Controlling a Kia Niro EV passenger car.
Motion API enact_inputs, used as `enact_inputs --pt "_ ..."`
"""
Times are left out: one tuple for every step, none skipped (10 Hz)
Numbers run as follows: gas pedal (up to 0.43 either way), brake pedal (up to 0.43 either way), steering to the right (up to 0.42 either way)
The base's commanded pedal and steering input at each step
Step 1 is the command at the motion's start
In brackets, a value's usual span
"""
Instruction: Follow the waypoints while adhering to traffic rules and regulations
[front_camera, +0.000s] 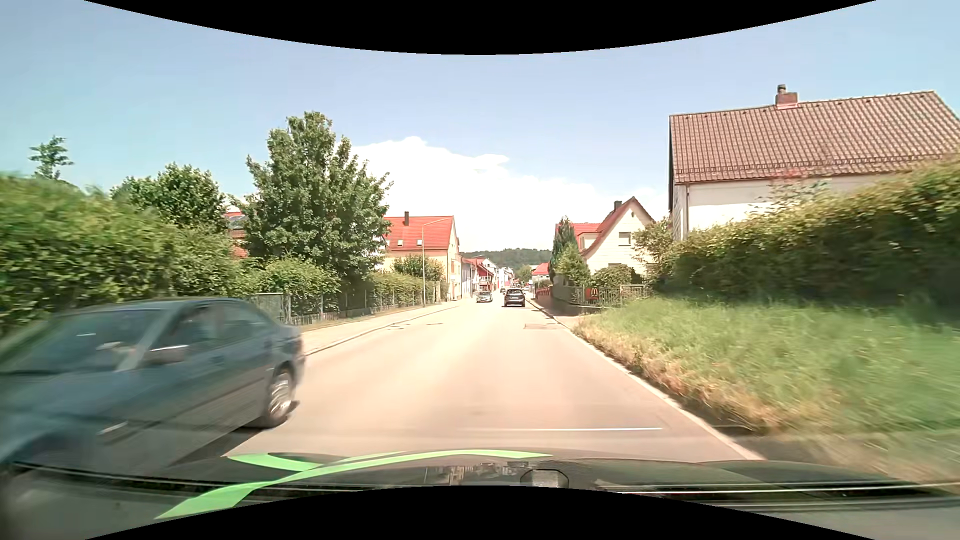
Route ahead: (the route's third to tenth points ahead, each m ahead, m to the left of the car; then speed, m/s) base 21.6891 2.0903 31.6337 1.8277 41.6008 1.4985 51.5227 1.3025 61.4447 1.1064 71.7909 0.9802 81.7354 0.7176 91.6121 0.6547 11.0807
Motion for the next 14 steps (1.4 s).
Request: enact_inputs --pt "0.079 0.000 -0.004" --pt "0.079 0.000 -0.004" --pt "0.079 0.000 -0.004" --pt "0.079 0.000 -0.004" --pt "0.079 0.000 -0.003" --pt "0.079 0.000 -0.003" --pt "0.079 0.000 -0.004" --pt "0.079 0.000 -0.003" --pt "0.079 0.000 -0.004" --pt "0.079 0.000 -0.002" --pt "0.079 0.000 0.002" --pt "0.079 0.000 0.003" --pt "0.079 0.000 0.004" --pt "0.087 0.000 0.003"
